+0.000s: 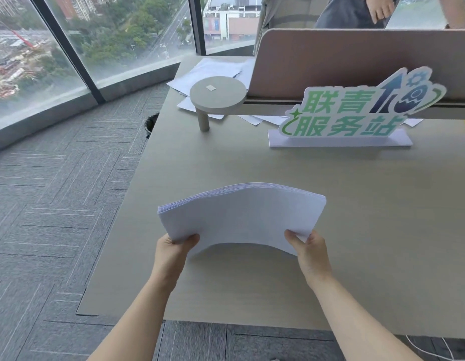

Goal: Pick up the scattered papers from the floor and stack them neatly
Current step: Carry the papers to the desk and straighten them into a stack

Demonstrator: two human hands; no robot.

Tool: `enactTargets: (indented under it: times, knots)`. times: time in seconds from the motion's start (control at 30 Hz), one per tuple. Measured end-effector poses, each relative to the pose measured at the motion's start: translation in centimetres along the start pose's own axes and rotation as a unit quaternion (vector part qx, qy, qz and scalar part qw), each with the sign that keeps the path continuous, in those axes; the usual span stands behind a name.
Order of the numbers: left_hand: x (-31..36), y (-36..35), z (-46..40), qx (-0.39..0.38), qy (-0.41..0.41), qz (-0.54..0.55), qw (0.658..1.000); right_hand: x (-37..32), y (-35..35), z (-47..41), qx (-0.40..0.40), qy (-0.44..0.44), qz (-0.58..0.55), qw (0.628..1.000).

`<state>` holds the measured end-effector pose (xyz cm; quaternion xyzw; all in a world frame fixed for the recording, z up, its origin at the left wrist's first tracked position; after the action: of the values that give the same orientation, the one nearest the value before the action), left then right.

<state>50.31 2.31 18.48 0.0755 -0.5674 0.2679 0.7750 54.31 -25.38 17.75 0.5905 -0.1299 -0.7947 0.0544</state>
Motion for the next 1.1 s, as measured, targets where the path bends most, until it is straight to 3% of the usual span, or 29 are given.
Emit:
enactTargets:
  times: [0.23, 0.47, 0.7, 0.83, 0.93, 1.1]
  knots:
    - [-0.2, -0.2, -0.6, 0.021, -0.025, -0.037, 0.999, 0.0, -0.2, 0.1, 0.012, -0.013, 0.021, 1.0]
    - [0.4, 0.1, -0.3, -0.018, -0.025, -0.024, 0.999, -1.9, 0.6, -1.1, 0.041, 0.005, 0.083, 0.996]
    - [0.9, 1.4, 0.9, -0.093, 0.078, 0.068, 0.99, -5.2, 1.8, -2.2, -0.017, 0.015, 0.125, 0.992]
    - [0.9, 1.6, 1.5, -0.096, 0.147, 0.138, 0.975, -6.4, 2.2, -2.7, -0.081, -0.029, 0.091, 0.992]
    - [1.3, 1.6, 2.0, -0.103, 0.153, 0.163, 0.969, -6.9, 2.5, -3.0, -0.106, -0.044, 0.087, 0.99]
    - [1.5, 2.4, 2.8, -0.07, 0.143, 0.201, 0.967, -7.2, 2.8, -2.5, -0.07, -0.051, 0.039, 0.995]
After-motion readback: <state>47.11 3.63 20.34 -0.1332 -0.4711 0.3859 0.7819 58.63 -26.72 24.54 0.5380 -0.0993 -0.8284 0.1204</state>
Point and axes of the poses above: each hand's wrist, its own z-axis away from the middle knuckle, its own y-axis out of the back of the hand, x = y × z, the point moved 1 cm from there along -z, towards the middle knuckle, and after that the axes turned 13 degrees about z, right-handed, at the moved point
